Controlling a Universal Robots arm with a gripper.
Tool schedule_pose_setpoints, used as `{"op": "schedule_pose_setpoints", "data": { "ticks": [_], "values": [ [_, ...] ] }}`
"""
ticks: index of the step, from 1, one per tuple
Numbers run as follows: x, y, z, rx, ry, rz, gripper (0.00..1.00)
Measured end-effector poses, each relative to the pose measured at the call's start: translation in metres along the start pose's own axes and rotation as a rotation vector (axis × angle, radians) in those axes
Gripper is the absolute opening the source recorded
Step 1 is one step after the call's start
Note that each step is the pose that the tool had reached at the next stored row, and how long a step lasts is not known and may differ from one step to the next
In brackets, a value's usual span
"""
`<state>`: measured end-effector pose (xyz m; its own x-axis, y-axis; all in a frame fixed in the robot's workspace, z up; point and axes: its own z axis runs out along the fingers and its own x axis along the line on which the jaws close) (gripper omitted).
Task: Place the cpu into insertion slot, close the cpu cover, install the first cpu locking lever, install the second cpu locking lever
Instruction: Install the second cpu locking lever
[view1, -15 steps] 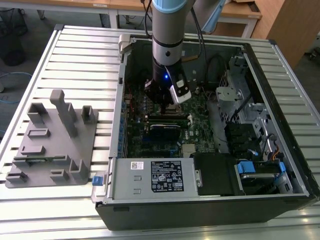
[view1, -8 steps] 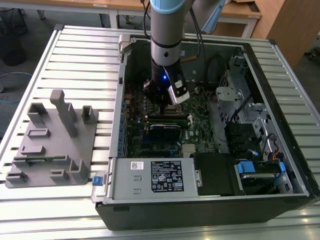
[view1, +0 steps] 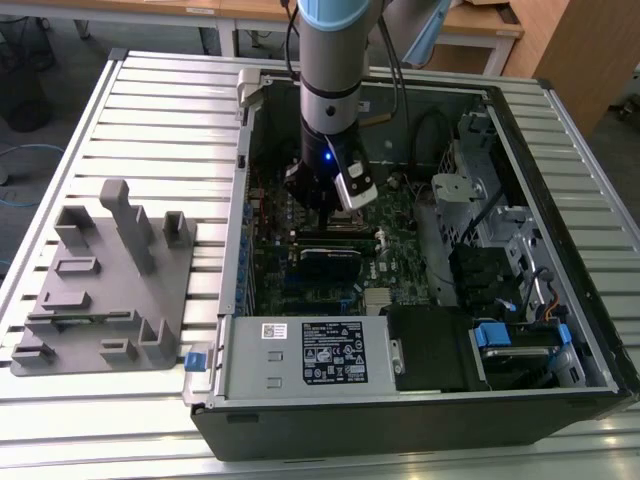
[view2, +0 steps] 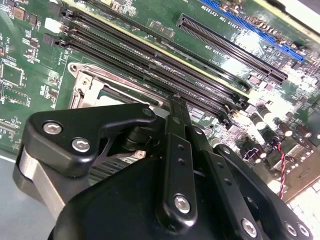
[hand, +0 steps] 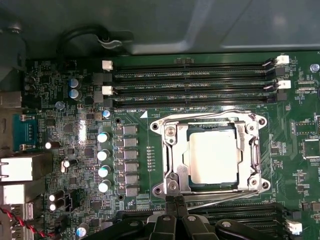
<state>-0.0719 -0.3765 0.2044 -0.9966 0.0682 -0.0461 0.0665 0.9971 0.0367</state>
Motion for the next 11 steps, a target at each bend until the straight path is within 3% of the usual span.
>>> {"op": "schedule_pose_setpoints", "data": {
  "ticks": [11],
  "values": [
    [0.0029,0.0008,0.0013,-0.0001,-0.0001,0.000,0.11]
  ]
}}
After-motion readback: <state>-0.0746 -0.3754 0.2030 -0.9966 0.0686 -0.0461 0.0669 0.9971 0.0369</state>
